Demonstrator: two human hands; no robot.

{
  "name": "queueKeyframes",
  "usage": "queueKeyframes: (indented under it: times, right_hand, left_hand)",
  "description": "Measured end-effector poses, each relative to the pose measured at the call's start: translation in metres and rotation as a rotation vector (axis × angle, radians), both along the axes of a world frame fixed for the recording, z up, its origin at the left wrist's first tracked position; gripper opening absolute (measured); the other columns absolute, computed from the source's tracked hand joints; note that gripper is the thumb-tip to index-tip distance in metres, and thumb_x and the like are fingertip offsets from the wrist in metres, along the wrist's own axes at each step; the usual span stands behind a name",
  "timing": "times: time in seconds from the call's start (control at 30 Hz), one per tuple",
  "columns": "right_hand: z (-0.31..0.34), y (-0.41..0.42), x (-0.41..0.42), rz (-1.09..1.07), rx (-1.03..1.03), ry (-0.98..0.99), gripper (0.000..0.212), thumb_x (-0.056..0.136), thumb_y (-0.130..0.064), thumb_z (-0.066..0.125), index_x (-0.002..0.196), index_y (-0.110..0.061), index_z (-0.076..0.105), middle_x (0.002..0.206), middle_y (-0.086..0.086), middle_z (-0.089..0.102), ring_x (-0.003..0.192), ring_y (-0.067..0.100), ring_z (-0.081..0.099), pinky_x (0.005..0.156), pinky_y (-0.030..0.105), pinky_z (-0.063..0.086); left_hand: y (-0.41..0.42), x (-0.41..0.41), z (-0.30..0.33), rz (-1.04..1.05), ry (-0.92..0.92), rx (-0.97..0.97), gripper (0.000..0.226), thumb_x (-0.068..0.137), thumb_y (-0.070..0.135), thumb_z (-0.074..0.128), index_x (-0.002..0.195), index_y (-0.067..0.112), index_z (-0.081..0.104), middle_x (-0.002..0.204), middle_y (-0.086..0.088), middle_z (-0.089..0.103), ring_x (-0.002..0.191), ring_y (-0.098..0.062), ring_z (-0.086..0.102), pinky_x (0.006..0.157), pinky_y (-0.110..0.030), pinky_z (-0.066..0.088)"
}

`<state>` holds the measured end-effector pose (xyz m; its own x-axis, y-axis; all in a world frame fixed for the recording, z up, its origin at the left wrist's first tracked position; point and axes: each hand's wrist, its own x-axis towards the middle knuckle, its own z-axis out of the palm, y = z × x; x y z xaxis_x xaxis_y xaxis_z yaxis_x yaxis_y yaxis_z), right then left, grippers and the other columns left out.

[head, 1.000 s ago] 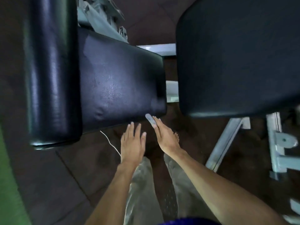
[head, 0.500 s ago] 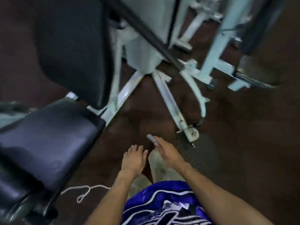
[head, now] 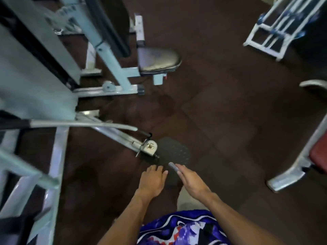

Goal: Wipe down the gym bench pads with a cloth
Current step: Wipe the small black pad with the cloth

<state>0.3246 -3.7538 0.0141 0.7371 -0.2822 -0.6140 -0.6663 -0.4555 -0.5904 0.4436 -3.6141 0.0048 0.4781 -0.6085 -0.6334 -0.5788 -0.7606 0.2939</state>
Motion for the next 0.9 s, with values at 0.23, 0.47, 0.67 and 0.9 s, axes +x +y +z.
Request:
queueKeyframes:
  times: [0.23,0.47,0.67,0.9]
  right_hand:
    - [0.007,-0.149,0.004,-0.063,-0.041,0.004,0.044,0.11,-0.032,0.031,0.153,-0.023,0.036,0.156,0.004,0.044,0.152,0.019,0.025,0.117,0.035,0.031]
    - [0.001,-0.239,0.079,-0.04,-0.008,-0.028,0.043,0.109,-0.033,0.033,0.152,-0.026,0.038,0.153,0.003,0.047,0.149,0.019,0.032,0.116,0.033,0.032]
    - [-0.003,-0.3,0.182,-0.055,0.04,-0.062,0.042,0.108,-0.034,0.036,0.149,-0.025,0.043,0.143,-0.012,0.051,0.136,0.01,0.046,0.112,0.028,0.036]
    - [-0.008,-0.356,0.318,-0.043,0.048,-0.054,0.042,0.107,-0.036,0.036,0.148,-0.028,0.044,0.141,-0.004,0.059,0.127,0.01,0.056,0.109,0.033,0.044]
  left_hand:
    - [-0.148,0.003,0.0,-0.023,0.053,0.022,0.048,0.107,0.045,0.026,0.141,0.019,0.049,0.142,-0.008,0.053,0.13,-0.027,0.051,0.105,-0.042,0.044]
    - [-0.239,0.079,-0.01,-0.028,0.02,-0.027,0.049,0.107,0.041,0.024,0.143,0.018,0.047,0.143,-0.01,0.052,0.129,-0.027,0.051,0.104,-0.042,0.045]
    - [-0.293,0.181,-0.018,-0.028,0.016,0.033,0.047,0.107,0.041,0.025,0.144,0.018,0.044,0.144,-0.01,0.049,0.131,-0.028,0.049,0.104,-0.042,0.042]
    - [-0.338,0.316,-0.014,0.038,0.059,0.055,0.046,0.106,0.045,0.026,0.138,0.021,0.05,0.141,-0.007,0.052,0.129,-0.025,0.05,0.105,-0.042,0.043]
